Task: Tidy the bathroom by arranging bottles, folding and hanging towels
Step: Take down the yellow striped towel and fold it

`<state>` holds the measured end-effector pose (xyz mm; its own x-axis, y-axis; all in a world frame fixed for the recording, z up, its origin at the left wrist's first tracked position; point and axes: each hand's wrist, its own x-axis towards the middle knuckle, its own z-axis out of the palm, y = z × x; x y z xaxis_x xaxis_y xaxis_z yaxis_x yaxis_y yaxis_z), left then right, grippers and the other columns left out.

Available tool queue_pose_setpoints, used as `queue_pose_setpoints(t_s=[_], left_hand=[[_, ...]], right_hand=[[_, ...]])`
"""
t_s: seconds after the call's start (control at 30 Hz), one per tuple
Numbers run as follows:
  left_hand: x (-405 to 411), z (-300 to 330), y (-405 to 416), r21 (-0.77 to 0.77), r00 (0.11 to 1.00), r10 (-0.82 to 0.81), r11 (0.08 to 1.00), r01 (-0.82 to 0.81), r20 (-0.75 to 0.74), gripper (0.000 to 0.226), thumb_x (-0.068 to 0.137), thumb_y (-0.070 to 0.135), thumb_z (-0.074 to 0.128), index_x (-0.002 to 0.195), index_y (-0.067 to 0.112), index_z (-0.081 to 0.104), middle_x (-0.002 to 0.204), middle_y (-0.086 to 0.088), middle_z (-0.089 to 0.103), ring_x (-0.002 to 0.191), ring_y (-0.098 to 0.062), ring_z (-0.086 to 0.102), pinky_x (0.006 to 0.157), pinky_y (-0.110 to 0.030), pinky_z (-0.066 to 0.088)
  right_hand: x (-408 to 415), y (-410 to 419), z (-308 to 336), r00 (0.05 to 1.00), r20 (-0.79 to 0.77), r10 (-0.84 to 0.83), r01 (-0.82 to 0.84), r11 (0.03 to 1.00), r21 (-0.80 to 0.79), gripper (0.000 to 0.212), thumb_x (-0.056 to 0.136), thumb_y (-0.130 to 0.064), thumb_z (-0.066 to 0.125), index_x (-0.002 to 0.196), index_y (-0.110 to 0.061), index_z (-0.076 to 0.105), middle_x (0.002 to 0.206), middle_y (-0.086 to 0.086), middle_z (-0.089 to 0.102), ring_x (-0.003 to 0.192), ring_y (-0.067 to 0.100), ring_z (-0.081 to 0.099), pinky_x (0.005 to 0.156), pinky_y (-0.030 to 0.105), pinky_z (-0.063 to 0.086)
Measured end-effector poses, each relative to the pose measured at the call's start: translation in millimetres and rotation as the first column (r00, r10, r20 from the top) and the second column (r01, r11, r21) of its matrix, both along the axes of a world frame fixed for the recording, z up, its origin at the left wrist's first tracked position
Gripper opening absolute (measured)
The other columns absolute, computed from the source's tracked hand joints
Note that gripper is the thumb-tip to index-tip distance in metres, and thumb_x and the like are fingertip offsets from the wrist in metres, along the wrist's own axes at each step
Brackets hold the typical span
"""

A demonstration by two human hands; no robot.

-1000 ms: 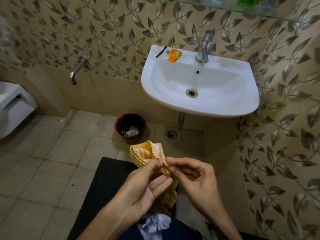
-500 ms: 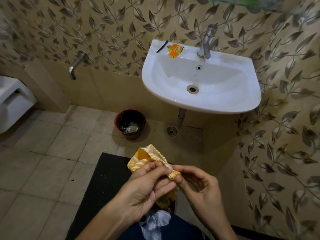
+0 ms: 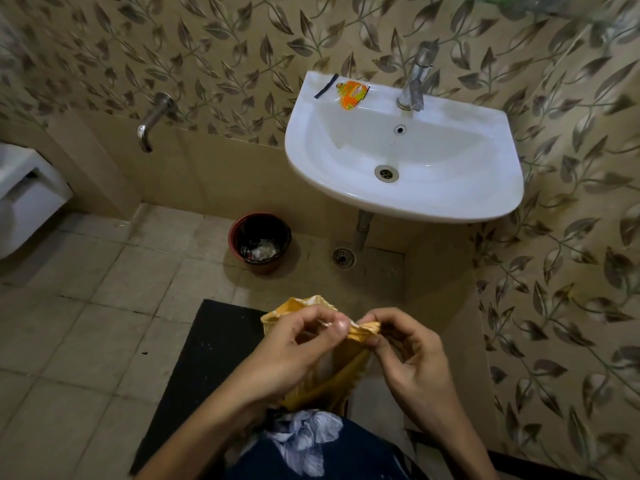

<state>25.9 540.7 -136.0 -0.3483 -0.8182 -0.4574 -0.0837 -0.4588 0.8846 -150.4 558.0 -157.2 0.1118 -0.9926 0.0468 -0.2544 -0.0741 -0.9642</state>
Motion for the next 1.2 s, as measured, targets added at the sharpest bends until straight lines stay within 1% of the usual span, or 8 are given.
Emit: queue_pose_setpoints(t_s=[0.1,0.2,0.37,0.5,0.8,0.93,1.07,1.2], left_hand=[[13,-27,-7,-0.143,0.887,-0.203,0.948,0.284,0.414,0.035,0.065,0.060,0.065,0.098,0.057,0.054,0.113,0.015,0.044,0.111,-0.002,0.039,0.096,-0.029,0.036],[19,-54,-17,-0.175,0.648,-0.183,0.877,0.448,0.739,0.030,0.075,0.052,0.066,0.103,0.052,0.056,0.127,0.011,0.027,0.119,-0.012,0.020,0.093,-0.035,0.019],[26,-80,-47,-0.125,0.450,-0.193,0.801,0.586,0.872,0.024,0.082,0.030,0.062,0.104,0.040,0.064,0.153,0.008,0.006,0.137,-0.026,0.002,0.107,-0.058,0.009],[40,-85,-72,-0.071,0.340,-0.130,0.852,0.519,0.931,0.025,0.085,0.040,0.058,0.109,0.040,0.063,0.153,0.006,0.020,0.139,-0.028,0.010,0.108,-0.060,0.010],[65,-91,-82,-0.068,0.448,-0.153,0.895,0.441,0.881,0.014,0.087,0.049,0.052,0.099,0.044,0.058,0.117,0.016,0.056,0.121,-0.013,0.043,0.105,-0.056,0.016],[79,-69,-83,-0.340,0.514,0.185,0.913,0.226,0.838,0.007,0.090,0.042,0.051,0.089,0.044,0.058,0.084,0.019,0.054,0.096,-0.010,0.055,0.104,-0.058,0.019],[95,-30,-88,-0.718,0.453,0.585,0.666,0.204,0.672,0.009,0.086,0.022,0.062,0.084,0.030,0.066,0.083,0.007,0.066,0.088,-0.022,0.062,0.094,-0.061,0.026],[93,0,-92,-0.816,0.518,0.648,0.541,0.203,0.559,0.008,0.083,0.015,0.065,0.088,0.020,0.069,0.093,-0.001,0.071,0.089,-0.026,0.064,0.092,-0.057,0.030]], right_hand=[[3,0,4,0.999,0.011,0.038,-0.038,0.999,-0.001,0.021,0.091,-0.018,0.051,0.089,-0.034,0.063,0.082,-0.012,0.065,0.077,0.003,0.060,0.065,0.015,0.046],[0,-2,10,0.997,0.028,0.069,-0.069,0.997,-0.021,0.019,0.094,-0.030,0.043,0.086,-0.034,0.060,0.077,-0.010,0.060,0.070,0.001,0.052,0.061,0.017,0.041],[-15,-10,26,0.995,0.073,0.062,-0.053,0.992,-0.118,0.020,0.095,-0.030,0.043,0.085,-0.028,0.061,0.076,-0.009,0.058,0.070,0.003,0.051,0.061,0.017,0.041],[-33,-22,44,0.988,0.121,-0.093,0.123,0.953,-0.275,0.022,0.091,-0.031,0.042,0.080,-0.034,0.061,0.077,-0.018,0.061,0.072,-0.006,0.054,0.065,0.007,0.043],[-72,-32,49,0.943,0.189,-0.274,0.326,0.878,-0.351,0.031,0.094,-0.015,0.041,0.081,-0.034,0.063,0.077,-0.016,0.064,0.073,-0.003,0.058,0.068,0.009,0.048],[-87,-42,43,0.904,0.106,-0.414,0.425,0.842,-0.333,0.035,0.096,-0.007,0.045,0.083,-0.035,0.061,0.079,-0.022,0.066,0.075,-0.006,0.060,0.068,0.006,0.047],[-111,-49,31,0.857,0.058,-0.512,0.508,0.819,-0.269,0.032,0.093,-0.009,0.052,0.085,-0.038,0.064,0.083,-0.023,0.068,0.080,-0.005,0.063,0.071,0.007,0.051],[-123,-57,29,0.836,0.049,-0.547,0.543,0.812,-0.213,0.034,0.091,-0.015,0.056,0.080,-0.045,0.067,0.080,-0.024,0.069,0.079,-0.003,0.063,0.069,0.007,0.052]])
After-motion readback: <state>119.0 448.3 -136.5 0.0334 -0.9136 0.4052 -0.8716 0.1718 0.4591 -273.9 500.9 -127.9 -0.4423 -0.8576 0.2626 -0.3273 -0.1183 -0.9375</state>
